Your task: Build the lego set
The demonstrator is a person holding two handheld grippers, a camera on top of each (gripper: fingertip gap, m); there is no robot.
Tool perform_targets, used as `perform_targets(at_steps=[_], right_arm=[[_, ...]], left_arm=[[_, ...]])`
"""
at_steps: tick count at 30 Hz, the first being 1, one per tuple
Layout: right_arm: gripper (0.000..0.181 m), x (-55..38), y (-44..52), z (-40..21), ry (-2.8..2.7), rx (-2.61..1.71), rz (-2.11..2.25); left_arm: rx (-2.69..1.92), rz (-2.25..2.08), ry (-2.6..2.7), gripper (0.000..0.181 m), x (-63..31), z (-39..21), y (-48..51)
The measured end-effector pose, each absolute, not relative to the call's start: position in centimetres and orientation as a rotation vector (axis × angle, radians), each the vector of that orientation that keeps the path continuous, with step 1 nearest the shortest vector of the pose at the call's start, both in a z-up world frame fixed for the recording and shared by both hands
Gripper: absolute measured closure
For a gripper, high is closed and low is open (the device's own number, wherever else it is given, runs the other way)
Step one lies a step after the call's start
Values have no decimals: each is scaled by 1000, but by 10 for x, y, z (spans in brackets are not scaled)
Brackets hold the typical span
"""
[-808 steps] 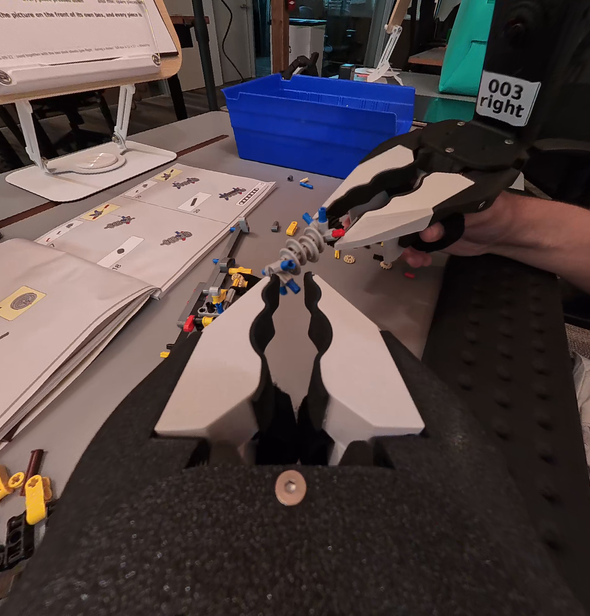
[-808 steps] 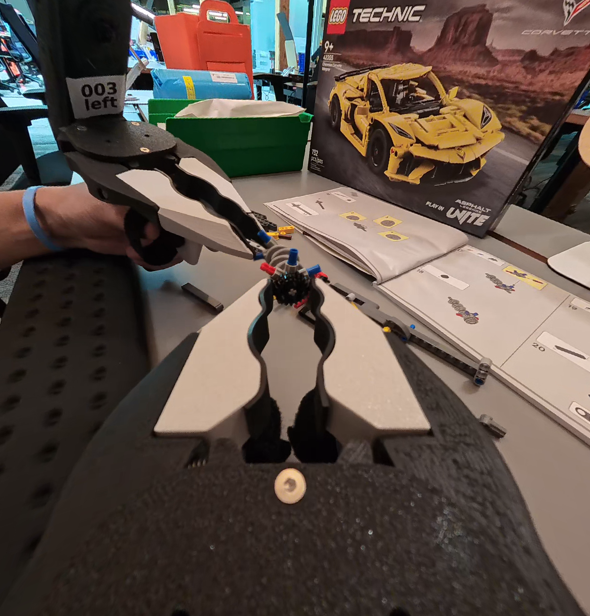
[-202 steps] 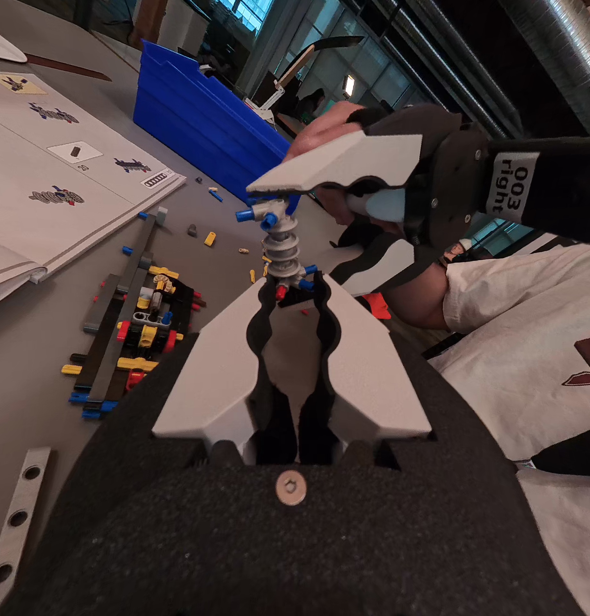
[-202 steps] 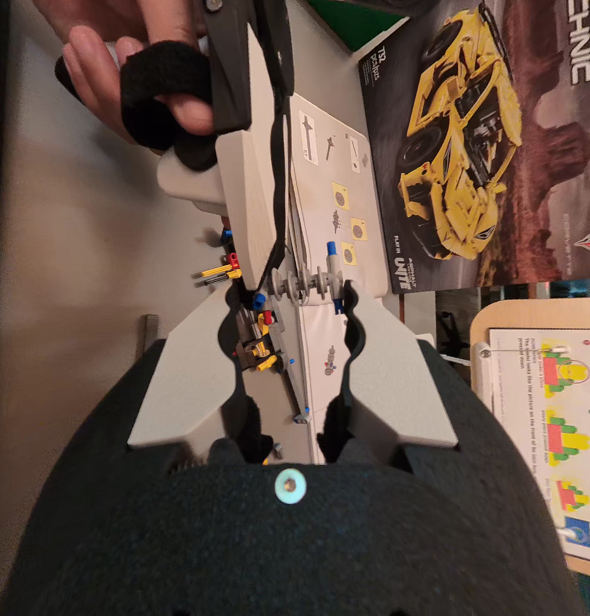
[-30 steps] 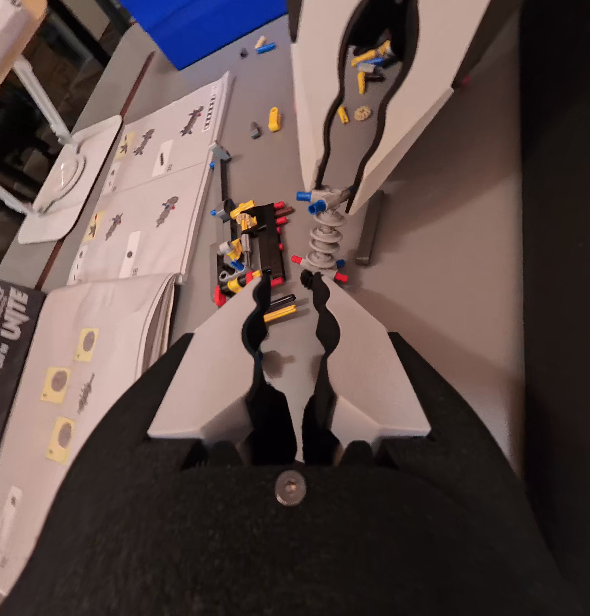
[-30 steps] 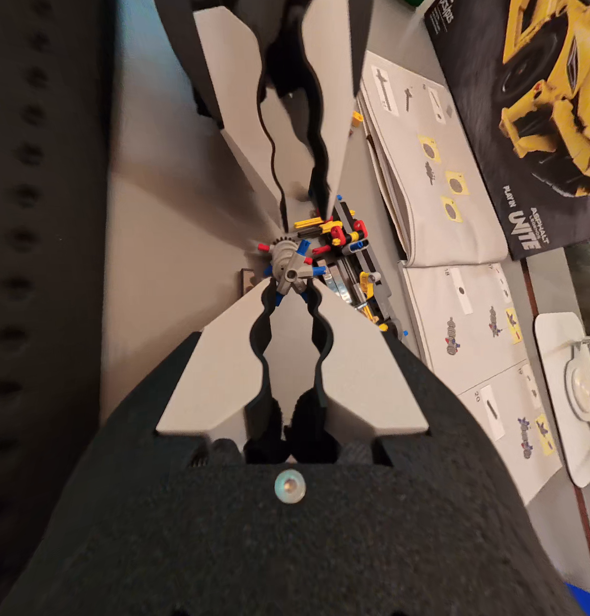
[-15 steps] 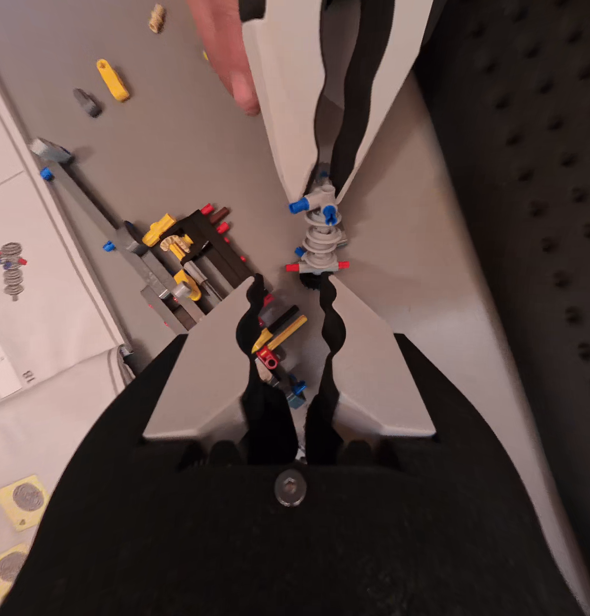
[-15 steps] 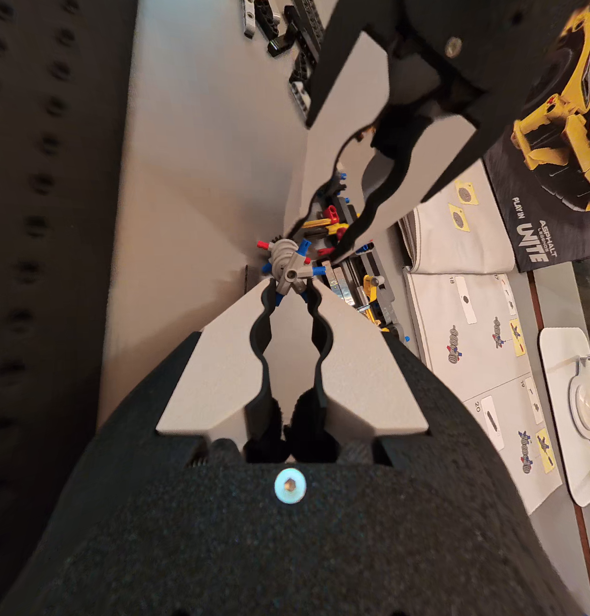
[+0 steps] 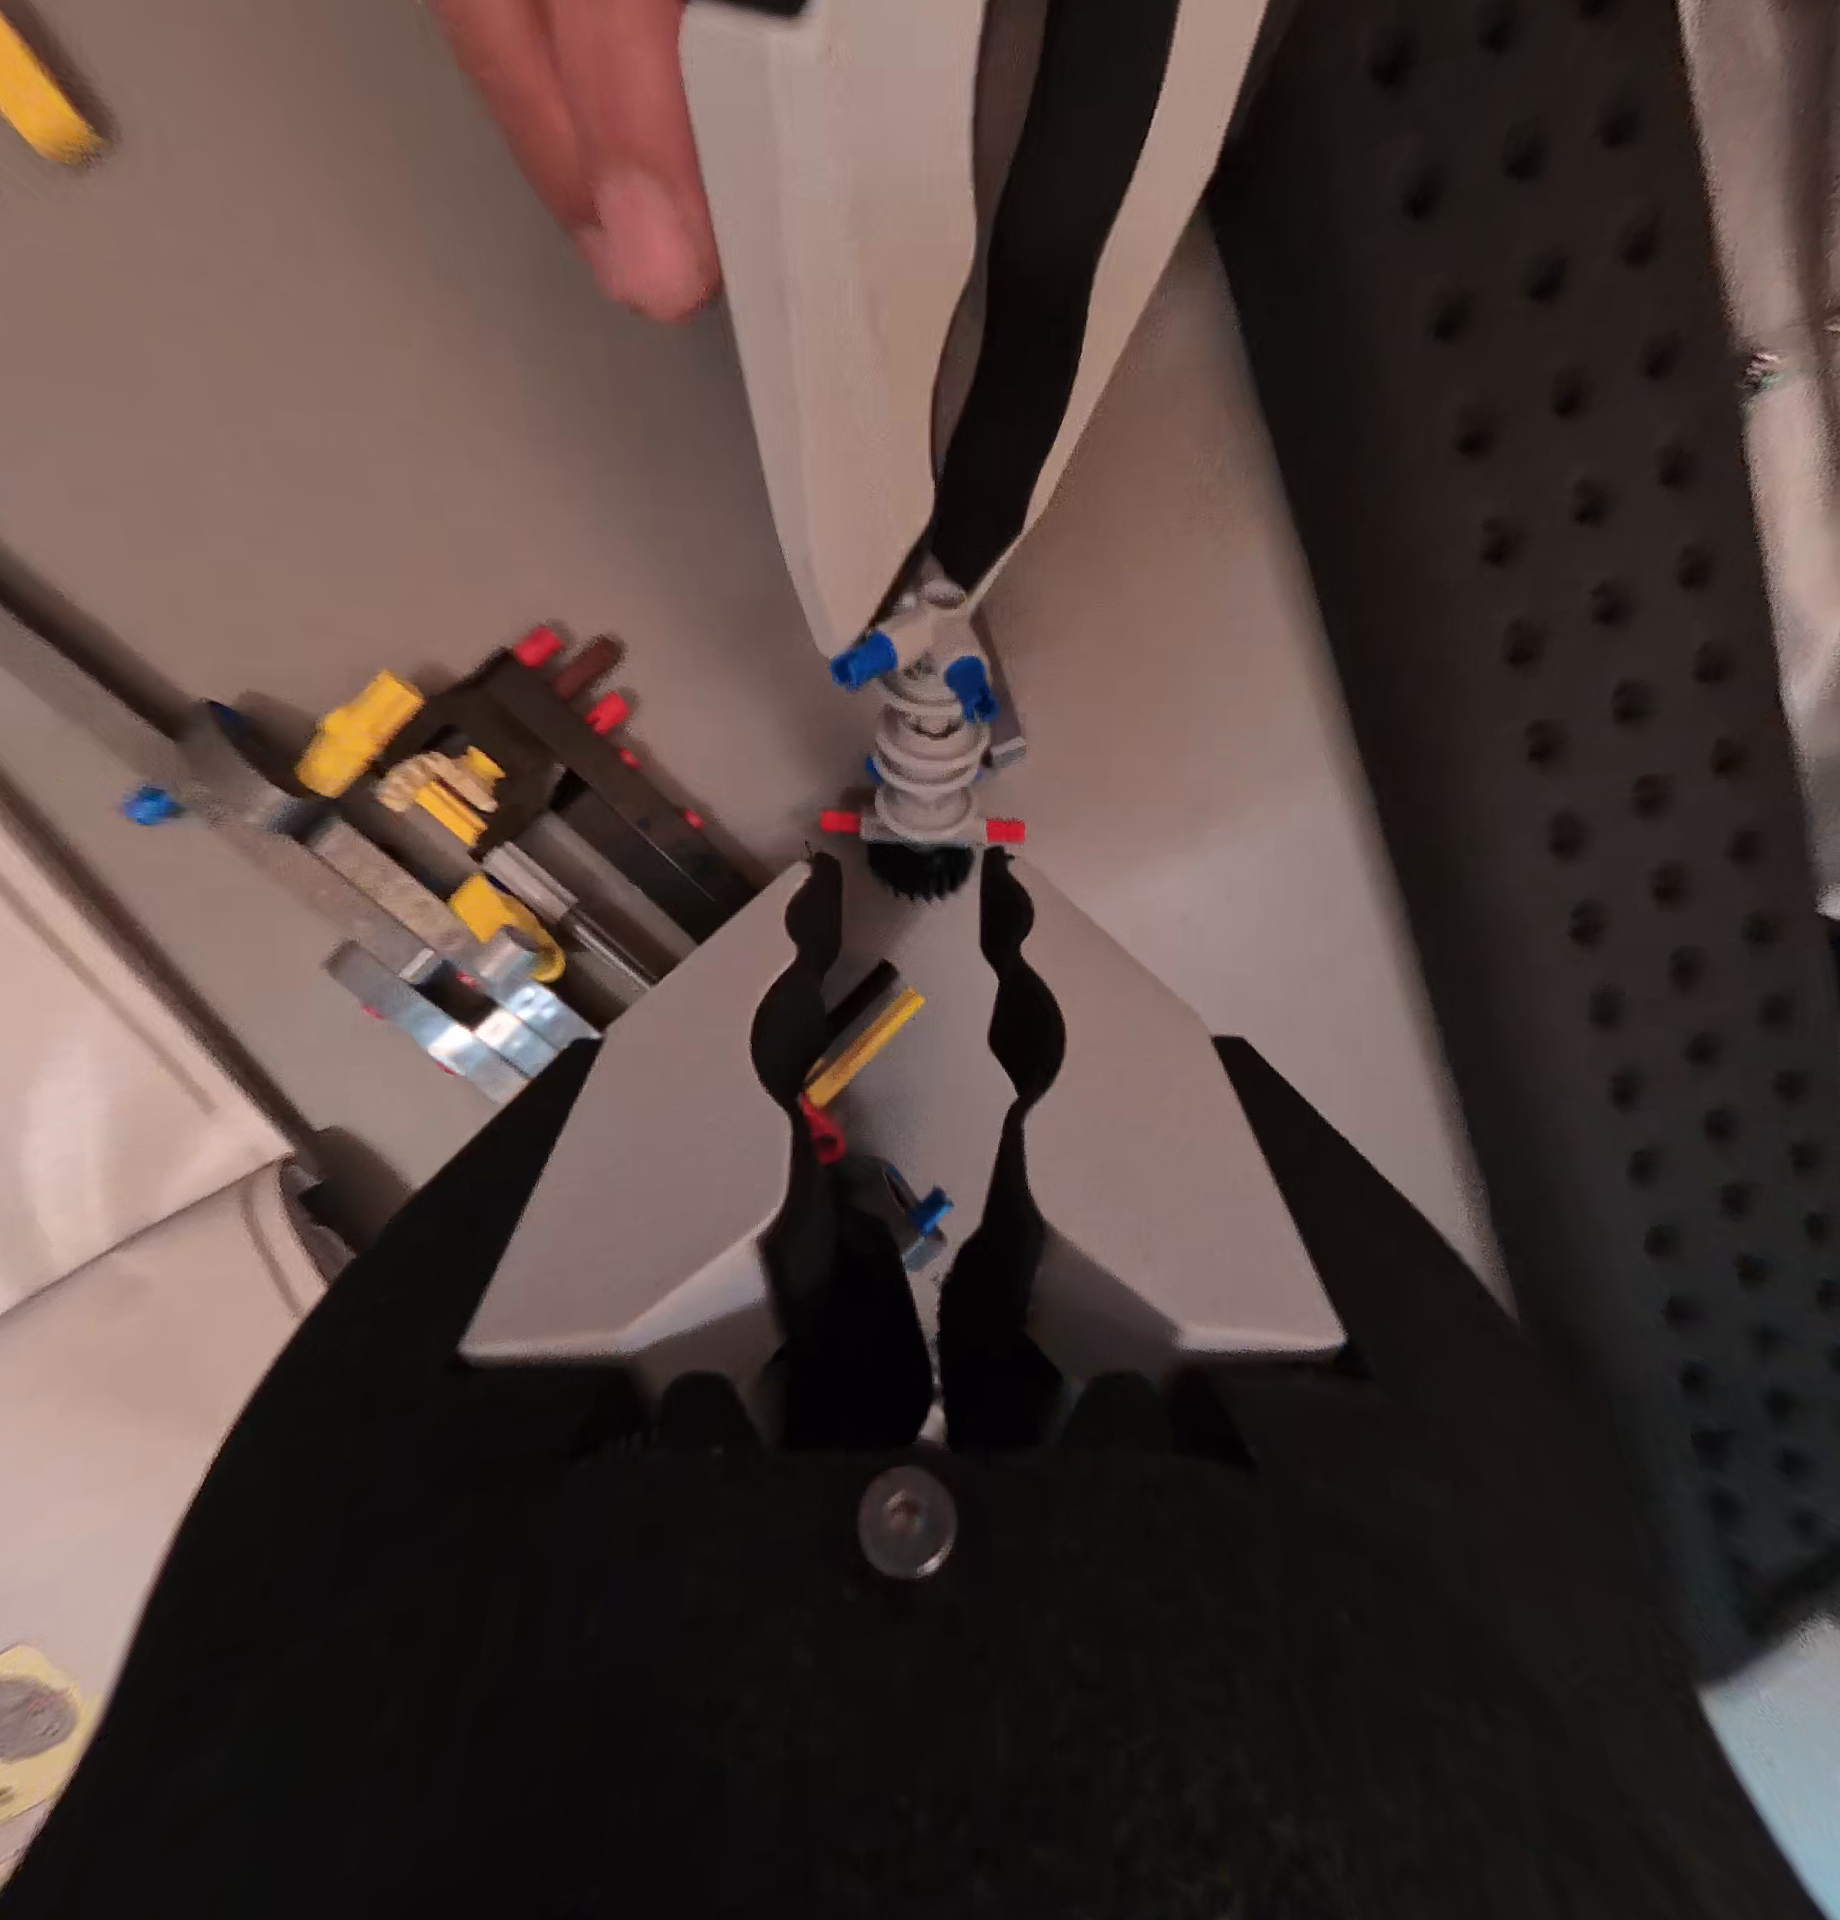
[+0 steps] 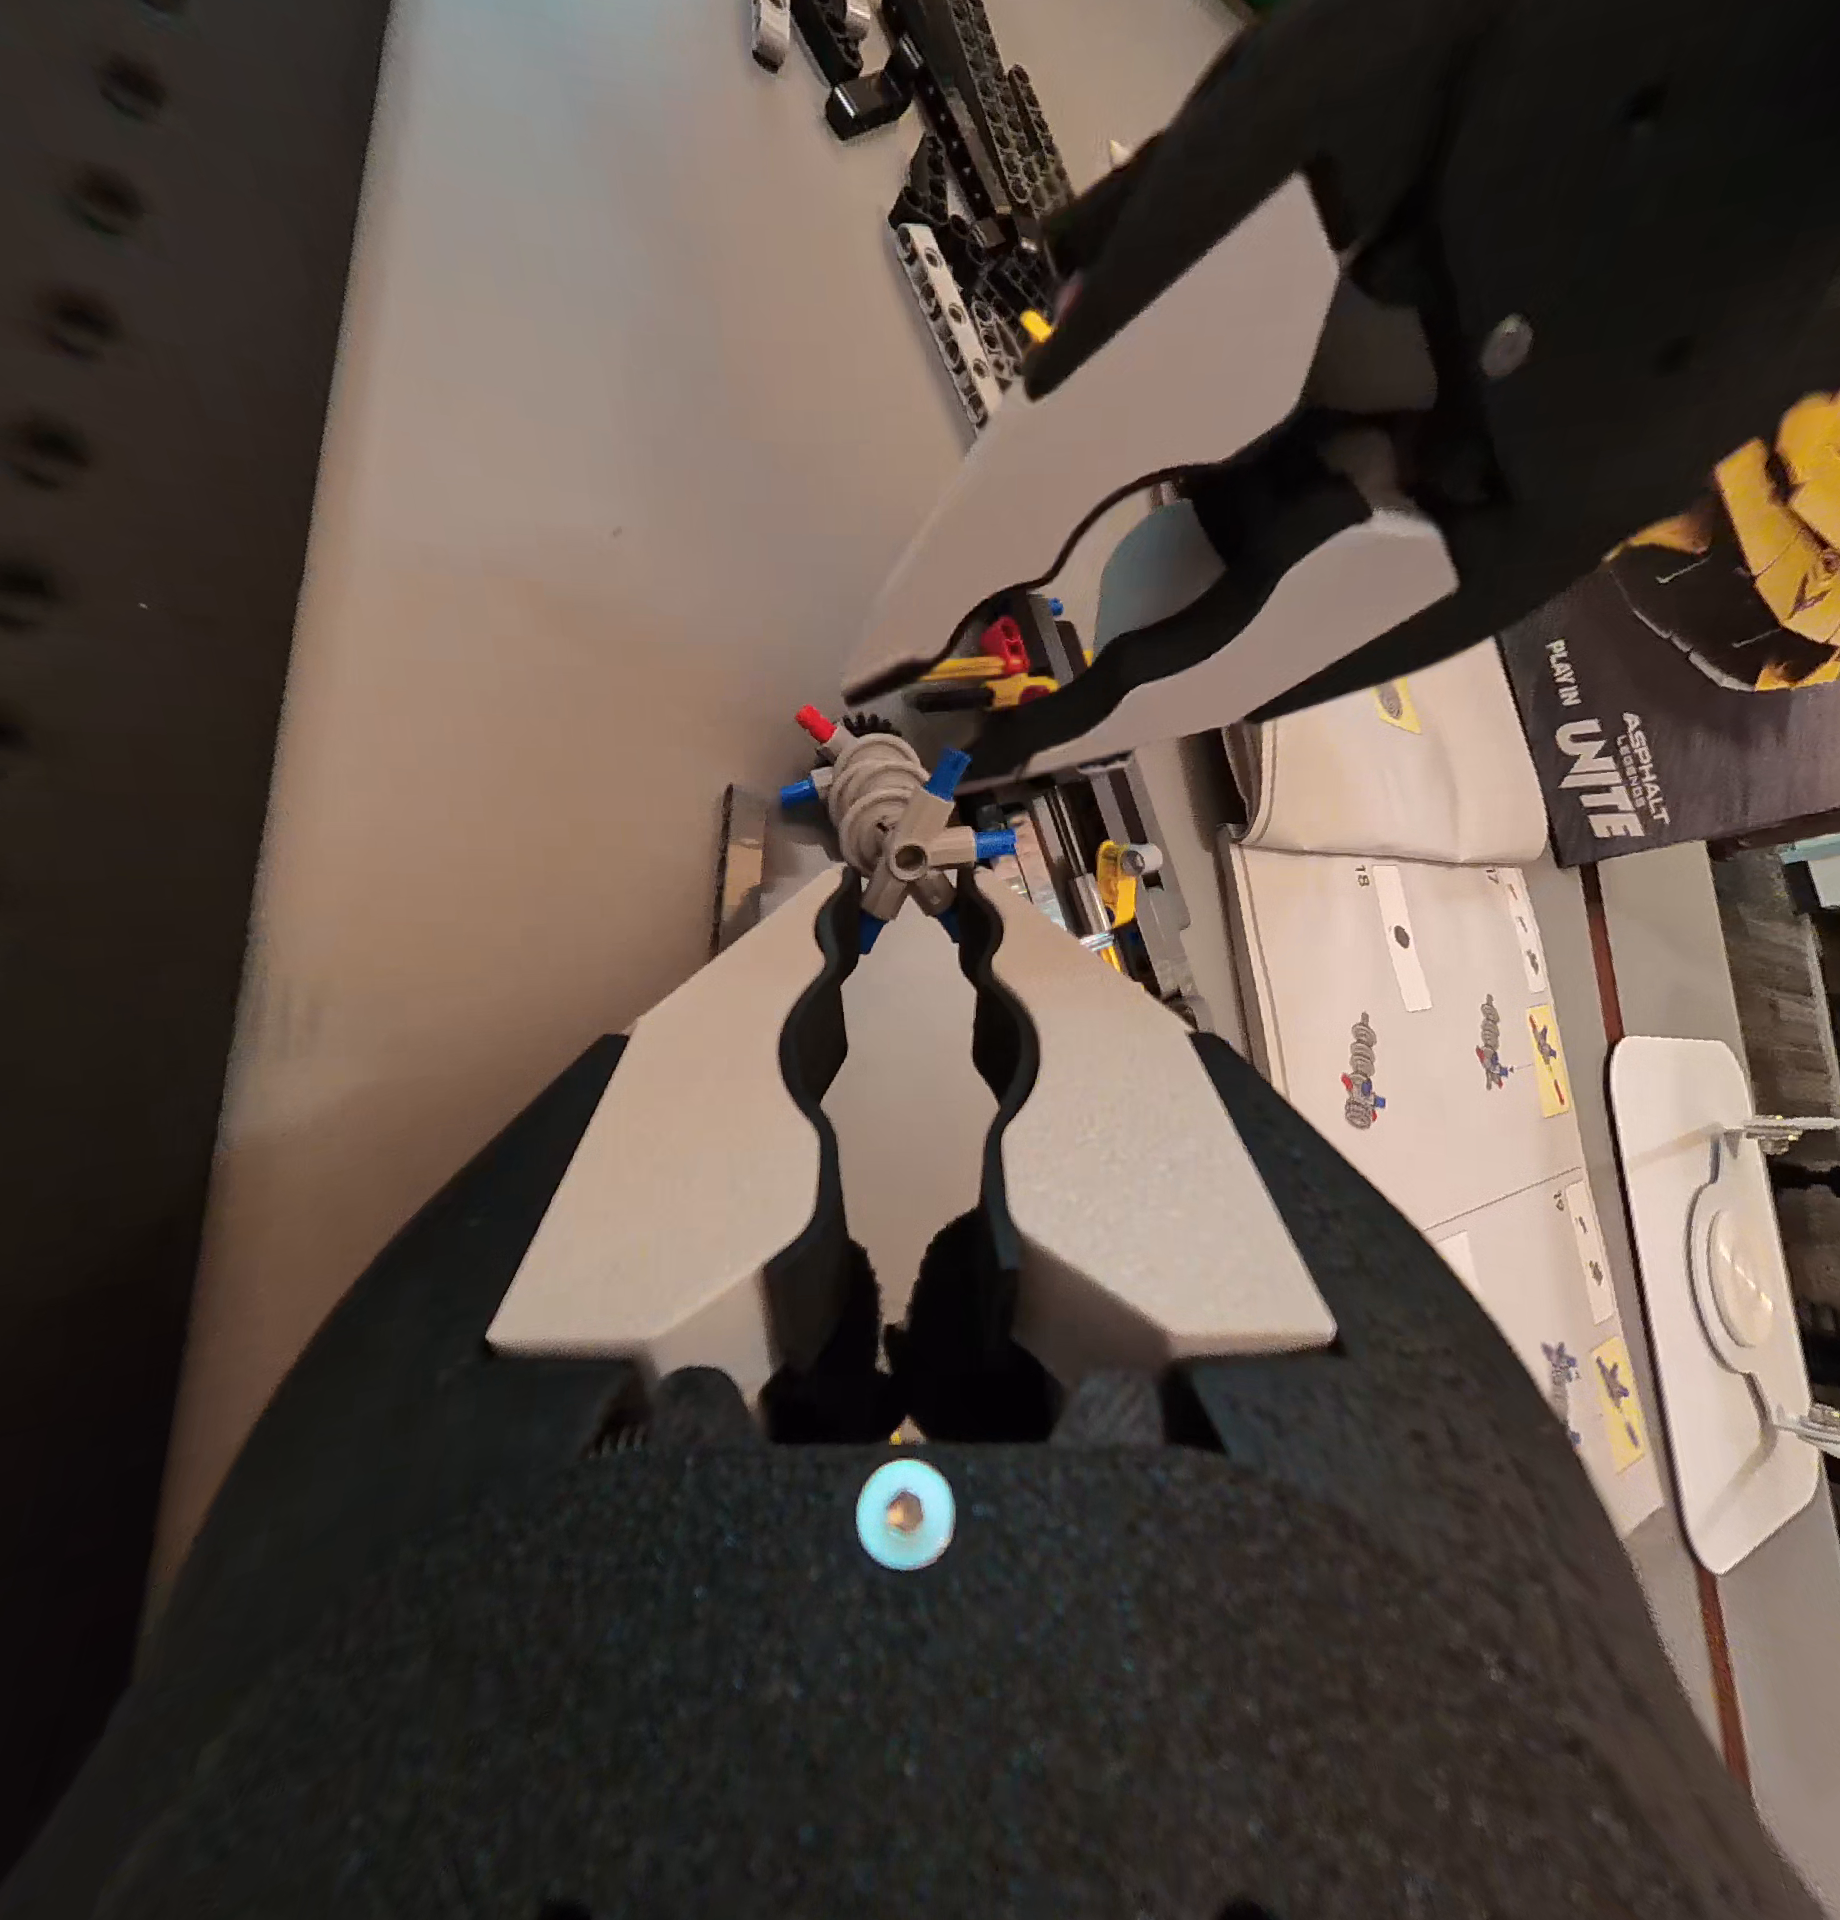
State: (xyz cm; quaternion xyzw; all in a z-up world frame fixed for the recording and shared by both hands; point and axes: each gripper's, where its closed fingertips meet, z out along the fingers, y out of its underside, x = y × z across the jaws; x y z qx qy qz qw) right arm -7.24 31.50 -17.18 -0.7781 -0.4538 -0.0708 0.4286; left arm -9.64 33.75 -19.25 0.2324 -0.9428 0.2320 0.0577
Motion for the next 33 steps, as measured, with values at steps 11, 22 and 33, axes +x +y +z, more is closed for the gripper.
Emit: perform_targets(at_steps=[11,22,33], right_arm=[[164,-72,317,-175,-683,-2217,231],[157,-79,314,-172,-536,-2299,290],[152,-83,325,-146,-533,-2153,384]], left_arm=[[998,913,-3290,161,-84,-196,325],[1314,1146,-3485,164,-75,-192,327],[1222,1093,-3787,164,-74,-172,340]])
